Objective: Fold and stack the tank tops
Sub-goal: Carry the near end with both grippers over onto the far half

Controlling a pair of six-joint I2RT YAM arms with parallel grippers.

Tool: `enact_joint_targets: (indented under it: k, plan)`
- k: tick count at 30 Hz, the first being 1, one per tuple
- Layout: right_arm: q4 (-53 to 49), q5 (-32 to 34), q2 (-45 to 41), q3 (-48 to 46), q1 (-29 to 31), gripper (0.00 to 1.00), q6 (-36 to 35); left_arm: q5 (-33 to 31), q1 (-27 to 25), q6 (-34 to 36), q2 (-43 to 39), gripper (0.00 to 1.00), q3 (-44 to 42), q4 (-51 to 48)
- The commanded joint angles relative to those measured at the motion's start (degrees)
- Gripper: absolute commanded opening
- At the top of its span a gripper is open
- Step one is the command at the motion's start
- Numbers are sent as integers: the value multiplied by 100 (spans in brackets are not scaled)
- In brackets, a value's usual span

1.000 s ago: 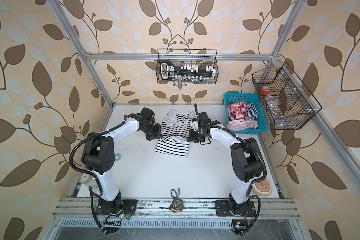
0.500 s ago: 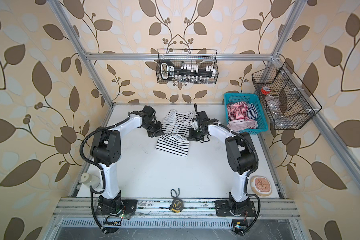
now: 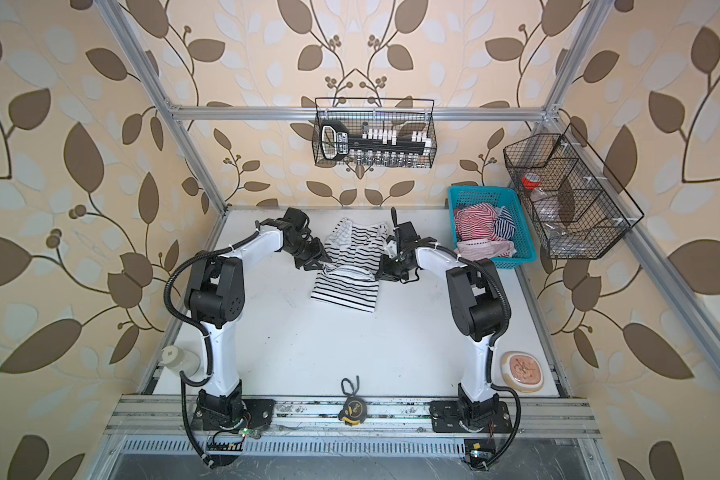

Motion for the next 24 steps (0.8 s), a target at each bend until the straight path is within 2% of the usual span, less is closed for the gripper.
enact_joint_targets:
  k: [1, 6, 10, 12, 15, 17, 18, 21, 24]
  plan:
    - [245, -152, 56, 93, -80, 26, 127, 89, 96, 22, 89, 45, 338, -15]
    - [256, -84, -154, 161, -182, 34, 174, 24, 243, -139, 147, 47, 586, 35]
    - [191, 71, -545, -45, -144, 34, 131, -384, 295, -84, -133, 46, 584, -135]
    - [175, 143, -761, -191, -47, 29, 100, -595, 298, -16, -394, 43, 393, -196]
    - [112, 162, -948, -384, 239, 14, 41, -665, 277, 70, -862, 33, -165, -154]
    - [-34, 201, -977, -468, 489, 12, -50, -648, 273, 135, -1148, 28, -666, -145]
    - [-114, 261, -987, -517, 595, 13, -92, -659, 273, 174, -1266, 27, -881, -164]
    - [-224, 556, -1093, -796, 830, 27, -92, -815, 273, 260, -1590, 28, -1543, -196]
    - [-108, 693, -1296, -1339, 937, 36, 76, -754, 273, 231, -1804, 42, -2086, 7]
